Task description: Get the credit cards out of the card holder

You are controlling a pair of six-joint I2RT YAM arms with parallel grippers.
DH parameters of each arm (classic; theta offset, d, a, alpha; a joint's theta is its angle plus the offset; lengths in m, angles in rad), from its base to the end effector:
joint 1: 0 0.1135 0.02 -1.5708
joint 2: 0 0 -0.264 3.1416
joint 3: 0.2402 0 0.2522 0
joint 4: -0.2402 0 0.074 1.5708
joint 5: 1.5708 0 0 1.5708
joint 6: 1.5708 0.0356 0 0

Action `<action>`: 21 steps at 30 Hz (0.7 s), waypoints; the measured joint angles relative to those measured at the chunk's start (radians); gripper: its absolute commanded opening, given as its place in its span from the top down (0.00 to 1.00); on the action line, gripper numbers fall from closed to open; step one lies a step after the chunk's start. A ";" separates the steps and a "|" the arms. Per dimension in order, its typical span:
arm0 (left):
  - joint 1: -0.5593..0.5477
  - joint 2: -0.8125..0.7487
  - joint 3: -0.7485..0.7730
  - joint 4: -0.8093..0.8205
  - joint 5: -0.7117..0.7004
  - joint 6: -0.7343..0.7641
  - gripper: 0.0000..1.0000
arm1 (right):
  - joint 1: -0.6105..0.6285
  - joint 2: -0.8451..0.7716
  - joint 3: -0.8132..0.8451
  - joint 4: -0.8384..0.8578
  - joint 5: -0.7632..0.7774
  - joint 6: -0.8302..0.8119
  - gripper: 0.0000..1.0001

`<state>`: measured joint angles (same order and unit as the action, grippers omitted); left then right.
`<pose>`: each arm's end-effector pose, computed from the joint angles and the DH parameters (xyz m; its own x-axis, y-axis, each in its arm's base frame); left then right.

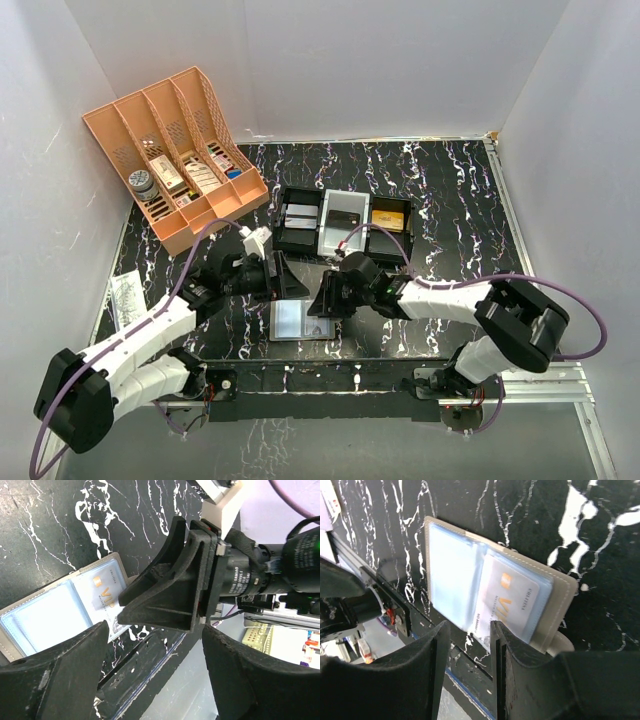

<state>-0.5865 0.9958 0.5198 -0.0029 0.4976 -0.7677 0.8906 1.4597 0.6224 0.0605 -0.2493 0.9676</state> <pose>0.1697 -0.1332 0.2276 -0.8589 -0.1619 -0.4858 0.3373 0.5350 -0.7746 0.1672 0.2206 0.1580 -0.9617 0.0801 -0.2621 -0.1271 0.7170 0.6854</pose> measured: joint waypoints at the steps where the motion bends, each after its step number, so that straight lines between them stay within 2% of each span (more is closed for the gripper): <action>1: 0.000 -0.008 0.000 -0.006 -0.002 -0.003 0.22 | 0.001 0.000 -0.005 0.003 0.008 0.005 0.65; 4: 0.000 -0.032 0.004 -0.022 -0.003 -0.010 0.16 | 0.001 -0.016 -0.024 0.003 0.025 0.014 0.62; 8: 0.000 -0.039 0.026 -0.087 -0.014 0.010 0.15 | 0.001 -0.039 -0.017 -0.051 0.045 -0.006 0.58; 15: 0.000 -0.066 0.118 -0.200 -0.016 0.024 0.15 | 0.001 -0.075 0.009 -0.171 0.069 -0.043 0.64; 21: -0.004 -0.020 0.139 -0.198 -0.015 0.010 0.15 | 0.001 -0.115 0.009 -0.196 0.082 -0.041 0.68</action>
<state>-0.5907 0.9756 0.6586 -0.2005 0.4828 -0.7582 0.8917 1.3445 0.6315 -0.1360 -0.1669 0.9264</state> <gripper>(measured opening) 0.850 0.345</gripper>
